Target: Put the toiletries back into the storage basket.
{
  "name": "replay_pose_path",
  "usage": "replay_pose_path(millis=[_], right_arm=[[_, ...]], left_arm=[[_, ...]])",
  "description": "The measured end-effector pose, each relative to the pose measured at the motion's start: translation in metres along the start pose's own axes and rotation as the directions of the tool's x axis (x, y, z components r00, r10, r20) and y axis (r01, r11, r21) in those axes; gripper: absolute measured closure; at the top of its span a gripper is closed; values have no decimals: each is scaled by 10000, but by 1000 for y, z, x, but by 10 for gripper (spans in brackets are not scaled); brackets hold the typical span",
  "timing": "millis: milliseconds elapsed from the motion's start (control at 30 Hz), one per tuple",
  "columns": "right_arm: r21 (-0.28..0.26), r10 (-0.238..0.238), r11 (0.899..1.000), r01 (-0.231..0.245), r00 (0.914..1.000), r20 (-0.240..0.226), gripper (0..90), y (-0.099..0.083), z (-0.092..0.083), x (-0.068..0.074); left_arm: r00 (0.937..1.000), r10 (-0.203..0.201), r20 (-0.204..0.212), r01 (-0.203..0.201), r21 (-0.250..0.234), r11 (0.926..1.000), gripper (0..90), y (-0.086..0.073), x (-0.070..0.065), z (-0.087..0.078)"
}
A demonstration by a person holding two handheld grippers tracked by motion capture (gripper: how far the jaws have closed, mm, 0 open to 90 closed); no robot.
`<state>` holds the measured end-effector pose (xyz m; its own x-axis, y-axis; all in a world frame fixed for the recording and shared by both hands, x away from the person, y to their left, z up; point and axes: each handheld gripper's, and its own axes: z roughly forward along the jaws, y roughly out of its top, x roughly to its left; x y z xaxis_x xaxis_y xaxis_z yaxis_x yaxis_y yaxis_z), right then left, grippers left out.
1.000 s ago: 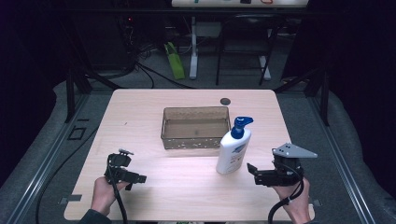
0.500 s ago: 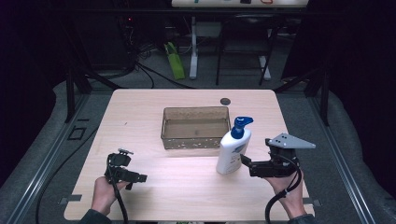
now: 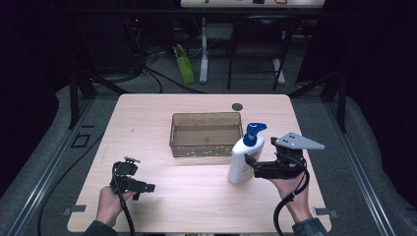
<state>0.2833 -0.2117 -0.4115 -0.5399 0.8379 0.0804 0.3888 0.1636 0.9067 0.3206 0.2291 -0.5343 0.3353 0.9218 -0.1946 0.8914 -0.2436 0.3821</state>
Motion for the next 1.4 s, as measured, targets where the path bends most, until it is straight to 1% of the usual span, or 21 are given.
replay_pose_path(millis=[100,200,267,367,400,433,567,600,633,667,733,767,833,867,967,1033,1133,1233,1333,1367,1400], right_arm=[[-92,41,9999,-41,10000,43,0,1,3,0],[-441,93,9990,-85,9998,188,0,2,7,0],[-545,81,9985,-65,9996,281,0,2,7,0],[-568,66,9984,-45,9993,364,0,4,11,1],[-673,94,9977,-64,9990,444,38,4,13,2],[-673,94,9977,-64,9990,444,38,4,13,2],[-960,82,9954,-27,9983,575,182,5,15,4],[-995,27,9950,45,9974,717,224,6,16,5],[-1110,33,9938,49,9973,730,269,7,16,6],[-1110,33,9938,49,9973,730,269,7,16,6],[-1232,58,9924,41,9968,802,316,8,16,7],[-1408,24,9900,99,9962,867,354,9,17,8],[-1473,9,9890,114,9965,832,362,10,17,9],[-1632,-15,9865,165,9957,921,401,10,17,10],[-1702,44,9854,100,9965,840,430,11,17,11],[-1954,146,9807,27,9961,870,479,12,17,10],[-1989,184,9800,-8,9961,866,499,11,18,10],[-2108,305,9775,-91,9947,985,537,10,17,9],[-2146,325,9767,-93,9940,1048,545,10,18,10],[-2216,292,9751,-10,9919,1239,555,9,18,12],[-2216,292,9751,-10,9919,1239,555,9,18,12]], left_arm=[[10000,3,5,-3,-18,10000,139,0,0,0],[10000,31,19,-31,-10,10000,139,0,0,0],[10000,43,12,-43,13,10000,139,1,-1,1],[10000,93,12,-93,21,10000,139,1,-2,1],[9999,133,-9,-133,41,9999,139,1,-2,1],[9999,133,-9,-133,41,9999,139,1,-2,1],[9999,112,-9,-112,50,9999,140,1,-2,1],[9999,112,-17,-112,51,9999,141,1,-2,1],[9999,138,-36,-137,58,9999,141,1,-2,1],[9999,138,-36,-137,58,9999,141,1,-2,1],[9998,198,-25,-197,114,9997,142,2,-2,2],[9998,210,-29,-210,125,9997,142,2,-2,2],[9997,224,-41,-224,102,9997,143,2,-2,2],[9997,225,-52,-225,84,9997,145,2,-2,2],[9997,242,-46,-241,132,9996,145,2,-2,2],[9997,242,-42,-241,125,9996,146,2,-2,2],[9997,245,-45,-245,126,9996,147,2,-2,2],[9997,256,-55,-255,135,9996,147,2,-2,2],[9996,261,-52,-260,140,9996,148,2,-2,2],[9996,271,-50,-270,145,9995,148,2,-2,2],[9996,271,-50,-270,145,9995,148,2,-2,2]])
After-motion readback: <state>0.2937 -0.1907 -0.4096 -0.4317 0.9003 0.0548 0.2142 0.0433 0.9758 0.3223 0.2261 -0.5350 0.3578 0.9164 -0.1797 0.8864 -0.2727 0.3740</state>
